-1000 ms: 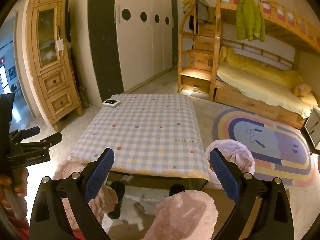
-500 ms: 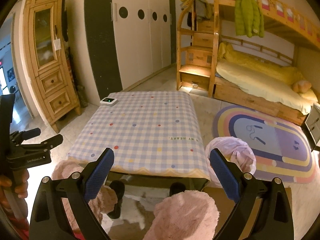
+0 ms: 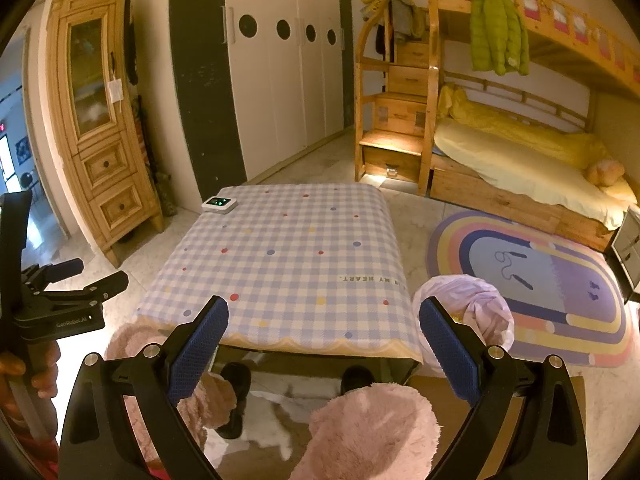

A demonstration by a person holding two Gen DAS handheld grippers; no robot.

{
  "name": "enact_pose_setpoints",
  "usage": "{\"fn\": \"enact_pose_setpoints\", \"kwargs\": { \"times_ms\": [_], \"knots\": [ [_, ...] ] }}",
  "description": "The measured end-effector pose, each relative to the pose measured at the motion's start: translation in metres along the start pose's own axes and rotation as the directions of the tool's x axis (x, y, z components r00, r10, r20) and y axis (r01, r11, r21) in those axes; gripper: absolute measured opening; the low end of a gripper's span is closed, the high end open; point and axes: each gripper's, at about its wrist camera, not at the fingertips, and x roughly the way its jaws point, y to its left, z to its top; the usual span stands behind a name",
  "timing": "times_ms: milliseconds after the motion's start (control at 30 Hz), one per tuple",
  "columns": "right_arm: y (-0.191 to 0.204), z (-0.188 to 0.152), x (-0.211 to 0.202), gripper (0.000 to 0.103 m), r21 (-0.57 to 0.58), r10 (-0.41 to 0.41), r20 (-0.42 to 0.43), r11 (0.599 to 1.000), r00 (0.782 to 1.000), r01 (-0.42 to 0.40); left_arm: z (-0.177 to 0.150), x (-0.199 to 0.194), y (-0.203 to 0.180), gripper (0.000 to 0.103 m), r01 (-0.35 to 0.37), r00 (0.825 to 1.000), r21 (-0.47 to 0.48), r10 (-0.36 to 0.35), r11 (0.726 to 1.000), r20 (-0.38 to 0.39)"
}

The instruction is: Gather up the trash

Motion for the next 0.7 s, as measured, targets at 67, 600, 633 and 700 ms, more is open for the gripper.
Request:
{"fn": "enact_pose_setpoints", "kwargs": {
  "times_ms": [67, 600, 633, 700],
  "knots": [
    [0.0012, -0.0005, 0.001, 0.095, 0.0, 0.002, -0.001, 1.0, 1.0, -0.002, -0.0003, 0.0005, 0.0002, 0.097, -0.001, 1.0, 0.0, 0.001, 1.0, 0.0],
    [0.0069, 0.0009, 0.0062, 0.095, -0.002, 0.018, -0.011, 1.0, 1.0, -0.018, 0.0001, 0.0052, -0.0011, 0.097, -0.001, 1.0, 0.006, 0.001, 1.0, -0.003],
    [0.0088, 0.0003, 0.0067, 0.095, 0.0, 0.019, -0.01, 1.0, 1.0, -0.019, 0.0004, 0.0055, -0.0017, 0.097, -0.001, 1.0, 0.007, 0.001, 1.0, -0.004],
    [0.0064, 0.0012, 0.0069, 0.095, -0.001, 0.02, -0.011, 1.0, 1.0, -0.02, 0.0, 0.0058, -0.0027, 0.097, -0.001, 1.0, 0.008, 0.002, 1.0, -0.004]
  ]
}}
